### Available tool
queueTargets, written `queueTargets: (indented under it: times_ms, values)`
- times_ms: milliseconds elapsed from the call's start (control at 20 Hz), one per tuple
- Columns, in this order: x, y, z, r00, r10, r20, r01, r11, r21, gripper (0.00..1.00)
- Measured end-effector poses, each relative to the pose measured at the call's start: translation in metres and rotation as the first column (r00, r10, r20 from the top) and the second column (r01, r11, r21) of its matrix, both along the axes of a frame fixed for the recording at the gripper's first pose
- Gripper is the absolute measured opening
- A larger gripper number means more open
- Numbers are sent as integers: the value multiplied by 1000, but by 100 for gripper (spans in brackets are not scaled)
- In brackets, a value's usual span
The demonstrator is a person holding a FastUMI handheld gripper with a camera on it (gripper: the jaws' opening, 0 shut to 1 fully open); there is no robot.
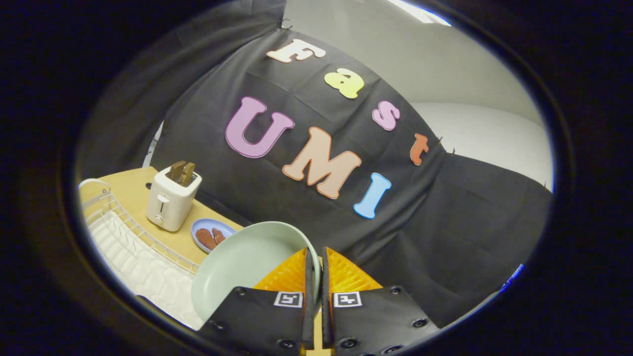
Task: Take the plate from the dish rack, then take the spoon from the basket and place it into the plate.
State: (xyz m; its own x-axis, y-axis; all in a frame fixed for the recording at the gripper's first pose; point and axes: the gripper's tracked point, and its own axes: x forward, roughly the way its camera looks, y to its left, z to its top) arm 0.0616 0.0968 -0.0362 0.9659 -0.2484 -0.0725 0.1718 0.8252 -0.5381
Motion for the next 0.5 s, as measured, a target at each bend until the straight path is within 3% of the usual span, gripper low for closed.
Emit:
queueTargets:
  times_ms: [500]
  values:
    - [-35,-109,-55,996,6,-92,5,993,121,9]
